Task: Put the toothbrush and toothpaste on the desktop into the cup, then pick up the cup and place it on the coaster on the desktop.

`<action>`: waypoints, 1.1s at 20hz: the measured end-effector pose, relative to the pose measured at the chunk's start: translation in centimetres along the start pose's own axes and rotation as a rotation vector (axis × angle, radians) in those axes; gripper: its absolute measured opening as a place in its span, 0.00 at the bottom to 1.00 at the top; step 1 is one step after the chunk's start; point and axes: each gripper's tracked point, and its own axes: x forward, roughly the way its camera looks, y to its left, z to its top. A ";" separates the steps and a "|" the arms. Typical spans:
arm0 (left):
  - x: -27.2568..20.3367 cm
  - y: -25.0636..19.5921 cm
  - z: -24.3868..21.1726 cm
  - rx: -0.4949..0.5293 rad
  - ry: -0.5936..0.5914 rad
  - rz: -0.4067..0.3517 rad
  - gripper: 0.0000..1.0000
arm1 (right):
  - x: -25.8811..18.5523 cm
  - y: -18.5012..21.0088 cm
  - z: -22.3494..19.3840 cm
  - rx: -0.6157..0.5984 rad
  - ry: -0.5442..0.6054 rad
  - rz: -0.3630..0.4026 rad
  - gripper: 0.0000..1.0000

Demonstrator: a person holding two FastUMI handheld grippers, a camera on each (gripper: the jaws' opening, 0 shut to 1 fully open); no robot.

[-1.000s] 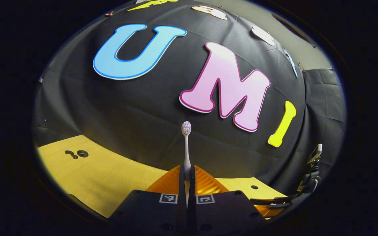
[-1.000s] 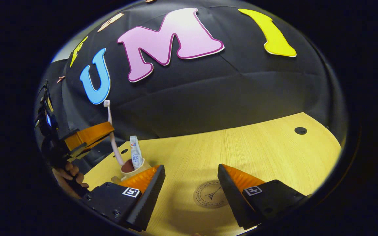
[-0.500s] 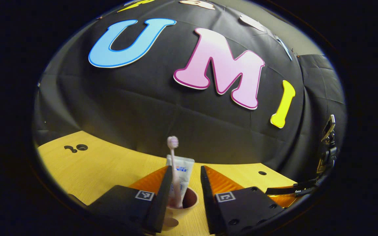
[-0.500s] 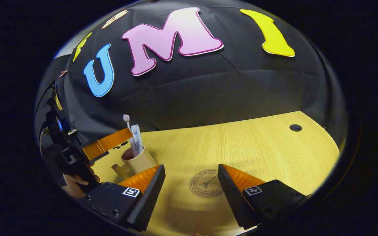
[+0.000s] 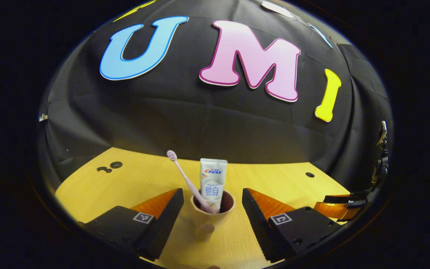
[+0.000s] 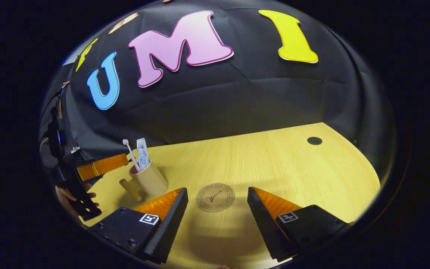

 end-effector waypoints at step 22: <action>4.1 0.5 -10.1 0.167 0.862 -0.095 0.86 | -10.1 -10.5 0.5 0.034 0.011 -0.190 0.98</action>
